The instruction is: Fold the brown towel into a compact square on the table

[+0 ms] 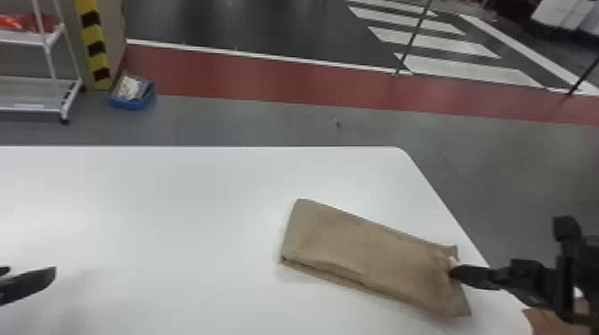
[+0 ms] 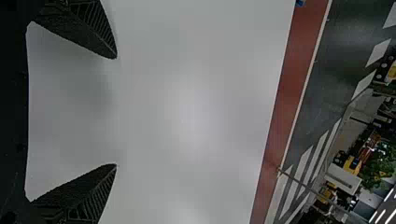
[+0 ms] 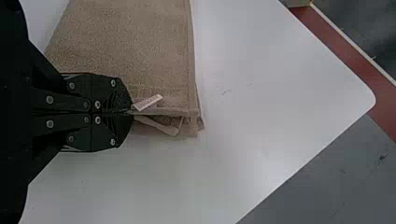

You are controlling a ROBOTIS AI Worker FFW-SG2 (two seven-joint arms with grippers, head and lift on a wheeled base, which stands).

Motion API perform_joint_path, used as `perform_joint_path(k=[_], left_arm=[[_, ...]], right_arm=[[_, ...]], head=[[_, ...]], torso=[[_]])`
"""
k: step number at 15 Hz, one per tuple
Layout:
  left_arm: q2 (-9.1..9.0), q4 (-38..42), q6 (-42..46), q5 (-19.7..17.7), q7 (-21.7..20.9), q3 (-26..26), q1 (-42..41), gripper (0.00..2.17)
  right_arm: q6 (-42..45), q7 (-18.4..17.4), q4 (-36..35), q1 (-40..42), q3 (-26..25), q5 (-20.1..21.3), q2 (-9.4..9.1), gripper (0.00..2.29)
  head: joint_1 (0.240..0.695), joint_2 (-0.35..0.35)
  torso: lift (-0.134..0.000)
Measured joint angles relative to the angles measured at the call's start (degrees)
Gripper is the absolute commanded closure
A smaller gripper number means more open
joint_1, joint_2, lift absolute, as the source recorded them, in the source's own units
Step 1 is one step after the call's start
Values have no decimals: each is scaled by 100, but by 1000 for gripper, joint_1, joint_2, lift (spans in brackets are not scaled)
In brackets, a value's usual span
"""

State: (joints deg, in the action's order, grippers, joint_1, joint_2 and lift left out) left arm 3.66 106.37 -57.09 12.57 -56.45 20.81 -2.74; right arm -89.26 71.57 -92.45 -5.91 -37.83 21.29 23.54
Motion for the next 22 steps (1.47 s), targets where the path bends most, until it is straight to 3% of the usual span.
perform_joint_path(k=[4, 5, 6, 7, 8, 13, 17, 21, 22], left_arm=[[-9, -1, 0, 6, -5, -13, -14, 46], [-5, 2, 0, 6, -6, 0, -14, 46], [-1, 4, 0, 3, -7, 12, -15, 46], [2, 2, 1, 2, -4, 18, -16, 46], [5, -23, 18, 0, 1, 24, -16, 46], [19, -248, 222, 0, 11, 18, 83, 46], [23, -330, 265, 0, 20, -8, 133, 46], [56, -403, 314, 0, 20, 38, 146, 46], [69, -420, 326, -2, 23, 43, 148, 46]], right_arm=[[0, 41, 138, -278, -62, -57, 41, 1507], [0, 59, 23, -294, -88, -85, 43, 1420], [0, 68, -112, -305, -107, -101, 48, 606], [0, 91, -194, -309, -120, -104, 72, 73], [0, 176, -233, -285, -136, -94, 99, 2], [0, 264, -217, 172, -192, 10, 119, 39], [0, -3, -76, 215, -65, 49, 17, 83], [0, -261, 399, -54, 161, 55, -83, 316], [0, -298, 429, -103, 174, 53, -121, 491]], head=[[695, -307], [695, -304], [695, -302], [695, -302], [695, -303], [695, -318], [695, -321], [695, -294], [695, -286]], torso=[[-124], [-124], [-124], [-124], [-124], [-124], [-124], [-124], [-124]])
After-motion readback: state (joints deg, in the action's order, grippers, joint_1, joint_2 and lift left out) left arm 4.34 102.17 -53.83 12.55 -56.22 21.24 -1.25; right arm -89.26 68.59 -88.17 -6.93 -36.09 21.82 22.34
